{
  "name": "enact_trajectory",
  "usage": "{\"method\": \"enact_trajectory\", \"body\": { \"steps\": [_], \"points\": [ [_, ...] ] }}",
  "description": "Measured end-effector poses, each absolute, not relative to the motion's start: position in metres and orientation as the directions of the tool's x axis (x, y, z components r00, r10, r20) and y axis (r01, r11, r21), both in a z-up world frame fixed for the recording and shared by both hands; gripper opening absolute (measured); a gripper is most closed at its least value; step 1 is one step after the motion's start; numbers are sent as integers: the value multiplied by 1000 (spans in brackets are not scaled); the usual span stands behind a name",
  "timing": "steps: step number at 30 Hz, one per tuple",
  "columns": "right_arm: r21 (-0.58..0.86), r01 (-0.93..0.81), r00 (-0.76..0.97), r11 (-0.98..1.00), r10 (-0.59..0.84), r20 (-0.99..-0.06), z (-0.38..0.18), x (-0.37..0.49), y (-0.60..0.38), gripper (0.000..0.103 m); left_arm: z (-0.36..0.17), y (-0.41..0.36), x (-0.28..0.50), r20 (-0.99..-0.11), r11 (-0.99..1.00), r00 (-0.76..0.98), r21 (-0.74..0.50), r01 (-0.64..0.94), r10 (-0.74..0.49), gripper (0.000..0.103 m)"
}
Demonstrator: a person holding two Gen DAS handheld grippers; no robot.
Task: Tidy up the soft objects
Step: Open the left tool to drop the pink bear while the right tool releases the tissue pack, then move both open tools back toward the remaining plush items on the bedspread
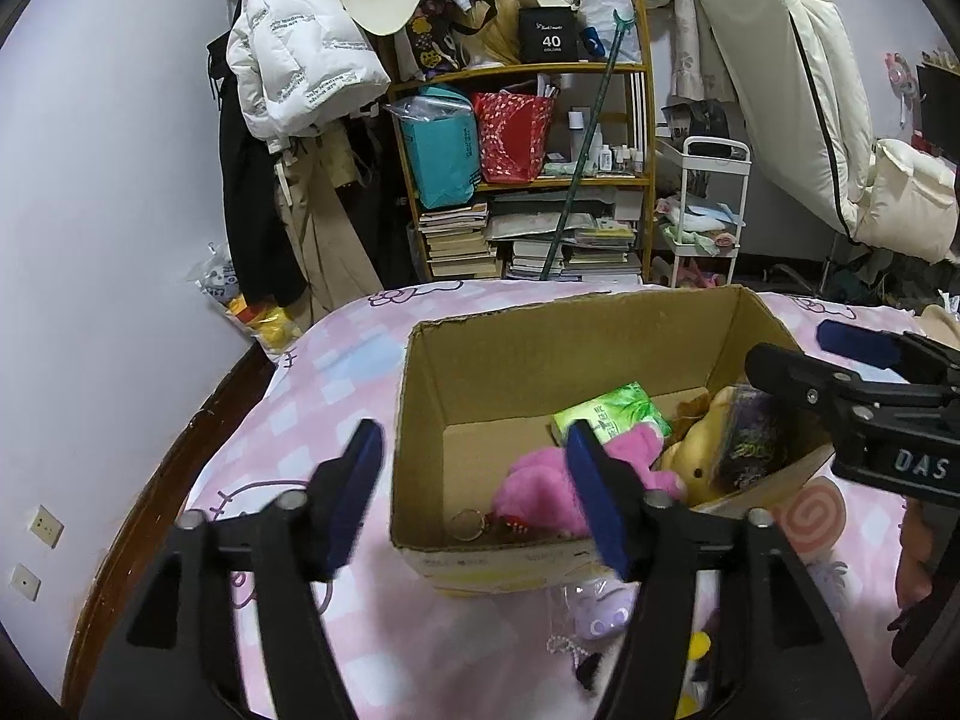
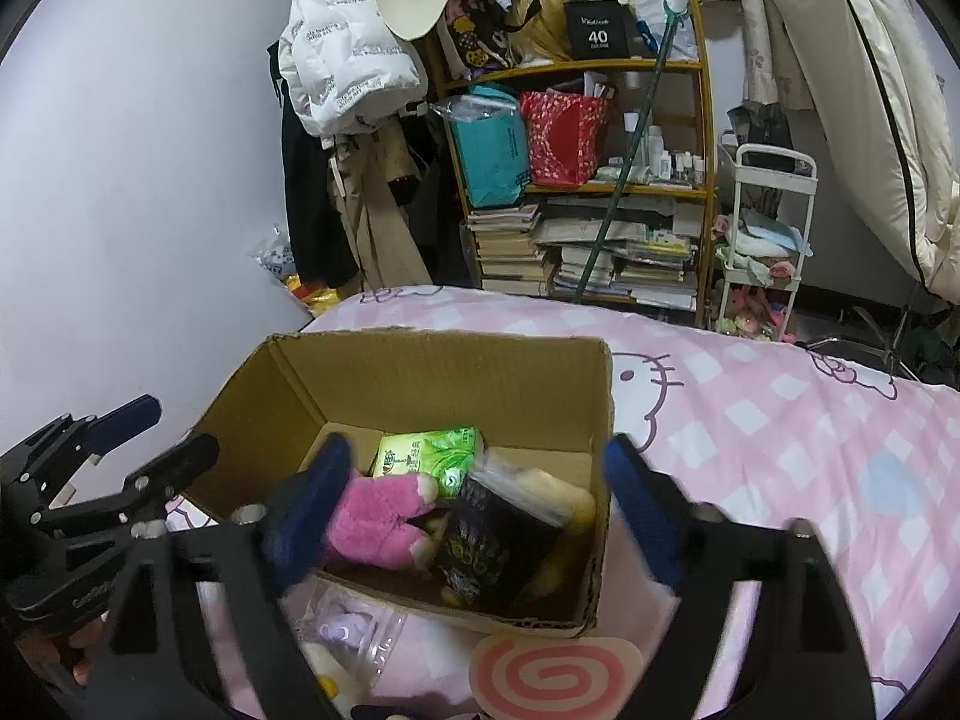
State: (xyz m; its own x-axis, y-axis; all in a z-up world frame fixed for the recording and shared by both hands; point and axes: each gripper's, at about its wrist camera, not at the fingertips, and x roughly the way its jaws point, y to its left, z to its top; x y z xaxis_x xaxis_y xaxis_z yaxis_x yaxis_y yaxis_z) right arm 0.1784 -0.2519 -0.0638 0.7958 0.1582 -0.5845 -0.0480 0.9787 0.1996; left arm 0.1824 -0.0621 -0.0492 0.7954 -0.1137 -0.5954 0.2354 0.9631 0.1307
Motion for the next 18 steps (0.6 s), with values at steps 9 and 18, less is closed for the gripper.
{"method": "enact_trajectory", "body": {
  "steps": [9,18],
  "points": [
    [184,-47,799,982,147,-583,-59,163,-248,99,-49,-54,175,-588,971,805,134,196,-81,86],
    [162,-37,792,986,127,-597,-55,132,-247,101,-49,-48,152,-621,971,779,122,206,-87,92]
  ]
}}
